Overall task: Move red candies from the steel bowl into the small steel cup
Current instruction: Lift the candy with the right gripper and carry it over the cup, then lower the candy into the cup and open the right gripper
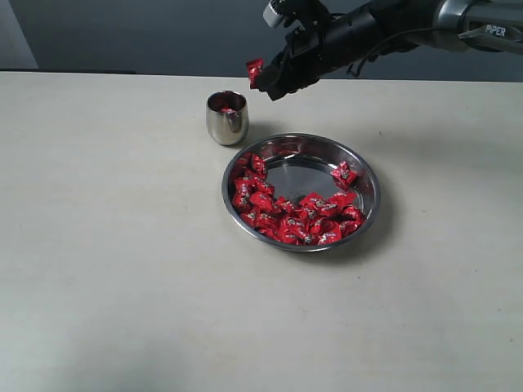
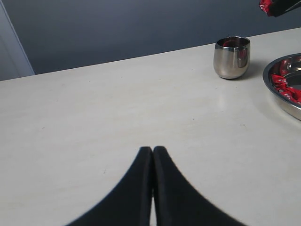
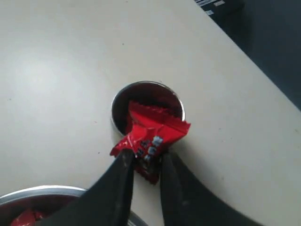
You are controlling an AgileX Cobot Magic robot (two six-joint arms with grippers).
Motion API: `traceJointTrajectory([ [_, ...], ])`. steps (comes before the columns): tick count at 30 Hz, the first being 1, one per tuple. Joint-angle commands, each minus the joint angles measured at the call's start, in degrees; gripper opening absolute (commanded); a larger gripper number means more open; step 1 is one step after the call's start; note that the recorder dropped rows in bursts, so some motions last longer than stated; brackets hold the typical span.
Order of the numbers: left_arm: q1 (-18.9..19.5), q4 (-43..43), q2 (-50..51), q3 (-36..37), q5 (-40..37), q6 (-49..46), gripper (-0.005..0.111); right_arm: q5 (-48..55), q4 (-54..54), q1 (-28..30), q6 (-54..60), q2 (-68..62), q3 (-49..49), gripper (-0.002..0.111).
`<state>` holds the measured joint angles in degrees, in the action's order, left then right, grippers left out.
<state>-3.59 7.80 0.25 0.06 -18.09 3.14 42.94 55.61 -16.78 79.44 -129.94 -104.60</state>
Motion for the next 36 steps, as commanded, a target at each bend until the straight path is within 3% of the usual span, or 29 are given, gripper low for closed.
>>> traceJointTrajectory([
  [1,-0.6,0.0,-0.2,-0.1,0.4,0.3,0.000,3.4,-1.3,-0.5,0.9,0.4,-0.4,0.021],
  [25,-0.6,0.0,-0.2,-0.1,0.4,0.3,0.000,-16.7,-1.3,-6.6,7.4,0.4,-0.4,0.021],
  [36,-0.6,0.0,-0.2,-0.1,0.4,0.3,0.000,-15.2,-0.5,-6.7,7.3,-4.3,-3.8,0.021],
])
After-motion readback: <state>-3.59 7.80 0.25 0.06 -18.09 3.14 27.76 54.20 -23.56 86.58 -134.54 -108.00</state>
